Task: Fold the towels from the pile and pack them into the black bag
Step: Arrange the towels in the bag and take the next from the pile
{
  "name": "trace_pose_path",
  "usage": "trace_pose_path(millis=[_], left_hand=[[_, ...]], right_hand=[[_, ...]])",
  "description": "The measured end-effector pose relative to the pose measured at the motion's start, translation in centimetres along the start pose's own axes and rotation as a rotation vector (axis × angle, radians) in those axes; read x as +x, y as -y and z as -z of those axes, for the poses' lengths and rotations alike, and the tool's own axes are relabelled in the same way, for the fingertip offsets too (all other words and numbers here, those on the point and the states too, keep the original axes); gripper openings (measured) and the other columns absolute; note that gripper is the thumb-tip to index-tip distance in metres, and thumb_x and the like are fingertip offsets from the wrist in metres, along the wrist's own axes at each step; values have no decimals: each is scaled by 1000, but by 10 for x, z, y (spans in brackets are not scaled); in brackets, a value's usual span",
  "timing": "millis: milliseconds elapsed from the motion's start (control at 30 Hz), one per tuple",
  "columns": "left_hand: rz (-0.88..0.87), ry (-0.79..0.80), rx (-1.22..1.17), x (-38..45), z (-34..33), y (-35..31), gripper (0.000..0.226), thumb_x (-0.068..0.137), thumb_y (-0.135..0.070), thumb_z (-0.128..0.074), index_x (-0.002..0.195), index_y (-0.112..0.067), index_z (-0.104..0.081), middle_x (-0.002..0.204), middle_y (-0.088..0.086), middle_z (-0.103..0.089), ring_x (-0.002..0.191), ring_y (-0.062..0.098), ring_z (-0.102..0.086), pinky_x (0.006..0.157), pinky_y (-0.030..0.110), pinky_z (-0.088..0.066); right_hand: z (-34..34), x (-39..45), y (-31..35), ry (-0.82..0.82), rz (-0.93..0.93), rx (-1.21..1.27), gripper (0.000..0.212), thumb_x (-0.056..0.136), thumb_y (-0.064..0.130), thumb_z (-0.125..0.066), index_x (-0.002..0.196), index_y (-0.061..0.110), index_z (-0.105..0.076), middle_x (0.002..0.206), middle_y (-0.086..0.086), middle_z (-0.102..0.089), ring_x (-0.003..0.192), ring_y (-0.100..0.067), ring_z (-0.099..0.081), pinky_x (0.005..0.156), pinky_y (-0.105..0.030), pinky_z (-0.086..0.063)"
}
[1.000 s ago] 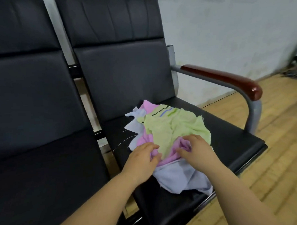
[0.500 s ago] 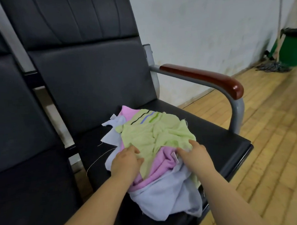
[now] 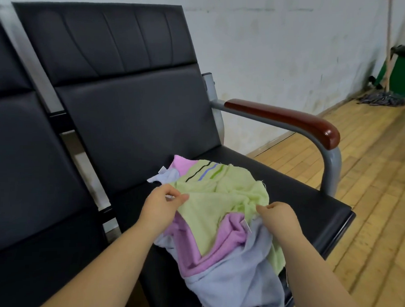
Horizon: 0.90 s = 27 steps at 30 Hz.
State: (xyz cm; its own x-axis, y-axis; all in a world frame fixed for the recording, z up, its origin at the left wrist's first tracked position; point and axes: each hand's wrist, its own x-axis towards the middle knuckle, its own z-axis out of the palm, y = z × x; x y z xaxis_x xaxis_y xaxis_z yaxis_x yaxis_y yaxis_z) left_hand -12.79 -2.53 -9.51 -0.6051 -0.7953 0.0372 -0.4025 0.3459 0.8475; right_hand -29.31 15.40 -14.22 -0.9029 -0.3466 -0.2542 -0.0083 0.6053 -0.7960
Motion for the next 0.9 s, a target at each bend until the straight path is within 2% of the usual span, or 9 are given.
trace_pose_path(millis=[67, 167, 233, 333, 400, 500, 633, 800, 900], left_hand=[[10, -1, -31, 2, 10, -9, 16, 90, -27, -64, 83, -13, -60, 88, 5, -64, 75, 14, -54, 65, 23, -42], [2, 22, -65, 2, 21, -21, 24, 95, -29, -55, 90, -6, -58, 88, 5, -61, 80, 16, -54, 74, 30, -43], [2, 21, -145, 1, 26, -28, 27, 96, -29, -54, 93, -2, -57, 85, 6, -59, 79, 17, -53, 78, 36, -46], [-4, 8, -235, -4, 34, -43, 21, 96, -29, -55, 86, -10, -57, 81, 4, -61, 78, 19, -55, 79, 39, -48], [-43, -3, -229, -7, 39, -52, 21, 94, -30, -58, 85, -10, -58, 81, 6, -61, 77, 18, -54, 75, 36, -46], [-132, -10, -170, -16, 52, -64, 22, 85, -25, -71, 80, -6, -62, 81, 20, -66, 71, 19, -56, 72, 32, -44], [-191, -16, -22, -27, 65, -67, 19, 74, -21, -80, 71, -8, -67, 77, 13, -71, 74, 28, -66, 75, 36, -52], [-201, -115, 220, -36, 75, -60, 17, 76, -29, -78, 70, -15, -71, 69, -2, -69, 70, 13, -62, 67, 26, -47], [-181, -129, 269, -38, 80, -52, 19, 81, -30, -75, 74, -13, -71, 70, -3, -66, 70, 12, -59, 63, 24, -44]], right_hand=[[-2, -5, 5, 10, 64, -15, 28, 92, 28, -58, 75, 8, -55, 66, -5, -53, 62, -17, -50, 62, -30, -41], [-5, -23, 26, -18, 218, 80, 18, 93, 36, -57, 92, 18, -56, 92, 3, -62, 78, -11, -58, 71, -28, -44], [-10, -42, 45, -2, 319, 145, 18, 93, 40, -55, 98, 23, -56, 97, 9, -62, 85, -9, -60, 74, -26, -45], [-22, -67, 67, 121, 246, 312, 31, 94, 43, -52, 94, 13, -61, 86, -1, -69, 62, -10, -64, 57, -21, -48], [-29, -77, 76, 186, 134, 441, 43, 95, 43, -51, 91, 2, -63, 79, -11, -70, 51, -18, -65, 56, -31, -53], [-32, -88, 88, 271, 70, 605, 35, 92, 42, -57, 87, 8, -61, 79, -5, -67, 49, -19, -62, 47, -26, -48], [-42, -98, 92, 274, 291, 351, 33, 87, 40, -66, 108, 15, -64, 90, 5, -63, 67, -4, -56, 52, -10, -40], [-48, -109, 88, 391, 471, 151, 14, 88, 31, -67, 91, 18, -62, 79, 12, -55, 67, 0, -48, 59, -6, -38], [-48, -112, 82, 337, 532, 79, 15, 87, 26, -68, 80, 24, -55, 78, 11, -54, 67, -1, -47, 60, -8, -38]])
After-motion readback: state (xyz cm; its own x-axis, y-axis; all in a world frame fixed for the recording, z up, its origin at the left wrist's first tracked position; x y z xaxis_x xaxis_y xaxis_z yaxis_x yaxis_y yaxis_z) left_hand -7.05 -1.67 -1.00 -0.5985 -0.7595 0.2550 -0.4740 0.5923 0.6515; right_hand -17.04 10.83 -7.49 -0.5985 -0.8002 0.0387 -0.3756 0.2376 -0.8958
